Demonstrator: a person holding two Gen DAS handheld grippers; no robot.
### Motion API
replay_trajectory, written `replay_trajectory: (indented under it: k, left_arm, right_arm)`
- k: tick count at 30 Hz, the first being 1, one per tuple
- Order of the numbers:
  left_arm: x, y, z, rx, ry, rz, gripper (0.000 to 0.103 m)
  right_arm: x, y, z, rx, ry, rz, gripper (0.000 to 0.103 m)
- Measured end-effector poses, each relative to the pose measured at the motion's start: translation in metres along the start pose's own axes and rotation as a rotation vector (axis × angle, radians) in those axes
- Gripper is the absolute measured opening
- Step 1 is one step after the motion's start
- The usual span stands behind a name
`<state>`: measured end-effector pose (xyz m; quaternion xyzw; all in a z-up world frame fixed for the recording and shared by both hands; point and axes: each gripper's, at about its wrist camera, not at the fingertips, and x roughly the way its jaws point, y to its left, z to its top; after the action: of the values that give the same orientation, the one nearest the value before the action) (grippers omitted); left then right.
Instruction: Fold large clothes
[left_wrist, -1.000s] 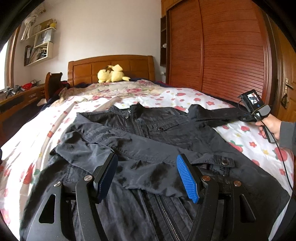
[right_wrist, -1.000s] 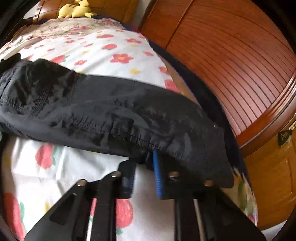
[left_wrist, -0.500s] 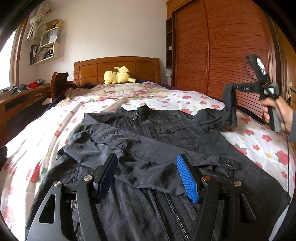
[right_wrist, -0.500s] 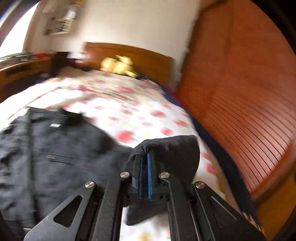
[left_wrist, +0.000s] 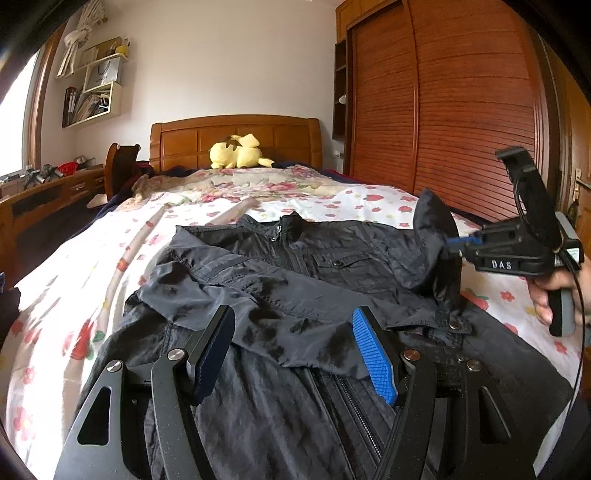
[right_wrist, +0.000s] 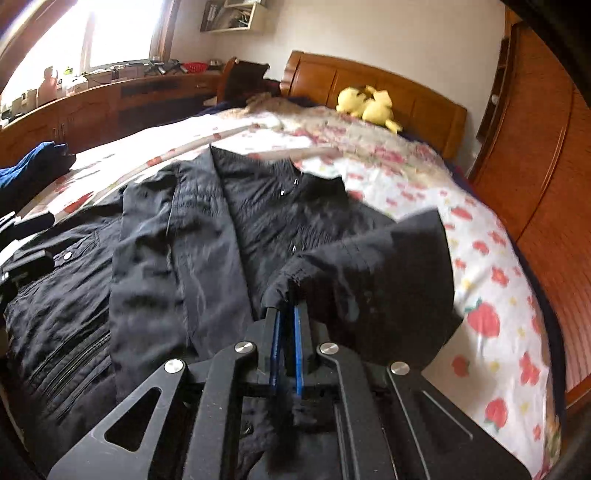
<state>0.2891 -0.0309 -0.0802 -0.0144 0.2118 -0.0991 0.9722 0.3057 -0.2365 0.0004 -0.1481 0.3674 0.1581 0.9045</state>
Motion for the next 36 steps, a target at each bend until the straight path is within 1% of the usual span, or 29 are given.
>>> replay_trajectory:
  k: [1,2,3,5,7,9,10,11,12,16,19,22,24,32,35,36]
  left_arm:
    - [0.000,0.000,0.001,-0.002,-0.002,-0.003,0.068]
    - [0.000,0.001,0.001,-0.005,-0.003,-0.006,0.068]
    - [-0.001,0.001,0.001,-0.007,-0.003,-0.009,0.068]
    - [-0.001,0.002,0.000,-0.008,-0.006,-0.010,0.068]
    - [-0.001,0.003,0.000,-0.009,-0.010,-0.013,0.068]
    - [-0.002,0.003,-0.001,-0.009,-0.013,-0.015,0.068]
    - [-0.003,0.004,-0.001,-0.010,-0.016,-0.016,0.068]
    - [-0.002,0.004,-0.002,-0.010,-0.018,-0.016,0.068]
    - [-0.001,0.004,-0.002,-0.011,-0.019,-0.016,0.068]
    - [0.002,0.004,-0.004,-0.007,-0.017,-0.015,0.068]
    - [0.000,0.002,-0.005,-0.004,-0.013,-0.015,0.068]
    - [0.001,0.002,-0.005,0.000,-0.011,-0.015,0.068]
    - [0.002,0.001,-0.006,0.002,-0.007,-0.013,0.068]
    - [0.007,0.001,-0.005,0.003,0.010,-0.010,0.068]
    - [0.007,0.001,-0.005,0.005,0.015,-0.009,0.068]
    - [0.007,0.001,-0.005,0.005,0.016,-0.008,0.068]
  right_arm:
    - [-0.002,-0.001,-0.001,0.009,0.006,-0.005,0.006]
    - [-0.005,0.000,-0.002,0.017,0.011,-0.008,0.015]
    - [-0.009,0.000,-0.005,0.024,0.015,-0.007,0.021]
    - [-0.016,0.002,-0.006,0.016,0.024,0.002,0.022]
    - [-0.024,0.009,-0.008,-0.012,0.022,-0.016,0.023]
    - [-0.030,0.012,-0.007,-0.022,0.002,-0.035,0.030]
    - [-0.035,0.011,-0.008,-0.022,-0.008,-0.049,0.032]
    - [-0.037,0.008,-0.009,-0.018,-0.013,-0.067,0.037]
    - [-0.037,0.005,-0.010,-0.009,-0.013,-0.083,0.039]
    - [-0.025,-0.021,-0.020,0.021,0.041,-0.154,0.039]
    - [-0.010,-0.047,-0.029,0.096,0.081,-0.169,0.040]
    - [0.007,-0.065,-0.036,0.121,0.109,-0.201,0.040]
    - [0.018,-0.073,-0.039,0.136,0.125,-0.198,0.041]
    - [0.061,-0.106,-0.044,0.291,0.172,-0.161,0.042]
    - [0.079,-0.115,-0.048,0.321,0.224,-0.166,0.045]
    - [0.087,-0.116,-0.050,0.317,0.257,-0.183,0.045]
